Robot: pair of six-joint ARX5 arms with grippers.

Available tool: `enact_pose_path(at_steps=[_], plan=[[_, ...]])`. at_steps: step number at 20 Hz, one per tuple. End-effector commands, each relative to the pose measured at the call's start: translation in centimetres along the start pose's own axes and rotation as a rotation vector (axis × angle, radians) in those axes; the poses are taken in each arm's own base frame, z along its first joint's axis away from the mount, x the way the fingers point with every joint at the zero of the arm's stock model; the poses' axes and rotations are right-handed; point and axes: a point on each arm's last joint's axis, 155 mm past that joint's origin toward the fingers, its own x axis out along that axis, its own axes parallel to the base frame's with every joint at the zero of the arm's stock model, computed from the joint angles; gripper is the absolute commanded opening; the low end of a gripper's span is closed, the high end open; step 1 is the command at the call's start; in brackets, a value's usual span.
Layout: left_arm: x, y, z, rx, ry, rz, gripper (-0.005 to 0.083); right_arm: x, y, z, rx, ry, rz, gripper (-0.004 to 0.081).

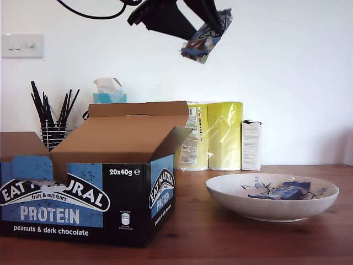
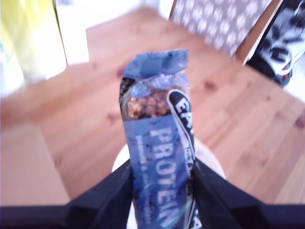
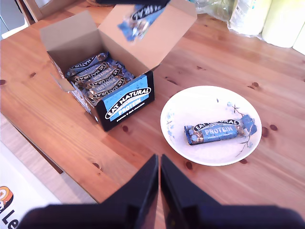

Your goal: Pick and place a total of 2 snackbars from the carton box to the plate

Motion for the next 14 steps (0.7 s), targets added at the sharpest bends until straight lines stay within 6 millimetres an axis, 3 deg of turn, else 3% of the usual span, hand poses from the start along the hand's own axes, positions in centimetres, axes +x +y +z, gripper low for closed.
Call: enact_pose_path(at_steps=[1, 7, 14], plan=[[2.0, -0.2, -1.1, 0.010, 0.023, -0.006, 0.0227, -0.7, 0.1, 0.8, 0.002, -0.026, 0.002, -0.0013], [6.7, -1.5, -2.6, 0.079, 0.023, -0.036, 0.0227, -0.9, 0.1, 1.0, 0.001, -0.033, 0.002, -0.0013], [14.4, -2.7, -4.7, 0.162, 0.110, -0.050, 0.0227, -0.9, 0.1, 1.1, -0.003, -0.035, 0.001, -0.0013]])
